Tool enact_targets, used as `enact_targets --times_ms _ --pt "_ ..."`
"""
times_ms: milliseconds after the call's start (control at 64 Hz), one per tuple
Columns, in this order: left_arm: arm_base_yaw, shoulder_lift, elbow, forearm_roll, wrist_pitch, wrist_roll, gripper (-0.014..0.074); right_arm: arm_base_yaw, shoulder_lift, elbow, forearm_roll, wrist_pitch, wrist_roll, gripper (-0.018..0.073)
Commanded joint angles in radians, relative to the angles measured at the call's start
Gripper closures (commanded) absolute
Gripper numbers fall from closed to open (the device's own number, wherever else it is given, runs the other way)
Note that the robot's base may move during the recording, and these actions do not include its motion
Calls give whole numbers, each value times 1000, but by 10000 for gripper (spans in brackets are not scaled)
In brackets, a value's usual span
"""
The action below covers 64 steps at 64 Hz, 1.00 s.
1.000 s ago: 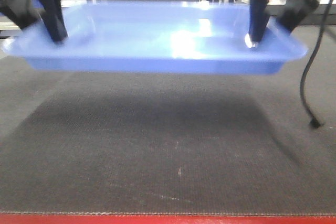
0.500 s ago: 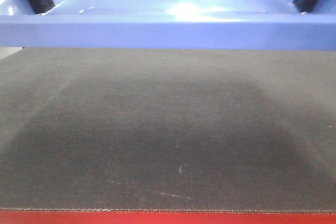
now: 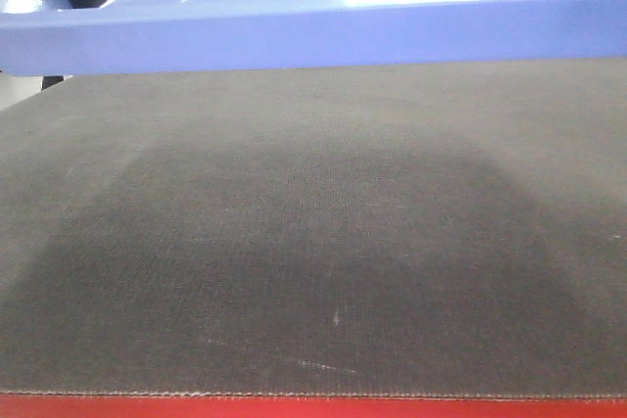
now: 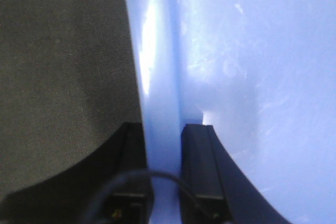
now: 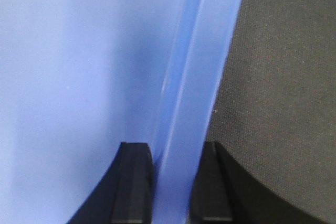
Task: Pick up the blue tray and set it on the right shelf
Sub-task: 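Lift the blue tray off the table with both grippers, then hold the tray raised with both grippers while the base backs away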
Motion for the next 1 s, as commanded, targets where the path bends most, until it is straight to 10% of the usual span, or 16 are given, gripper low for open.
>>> enact_targets --times_ms 0,984 --pt "-16 -37 -23 -6 102 24 645 9 -31 -32 6 -73 -26 502" --pt "-16 -37 -23 -6 102 24 645 9 -31 -32 6 -73 -26 502"
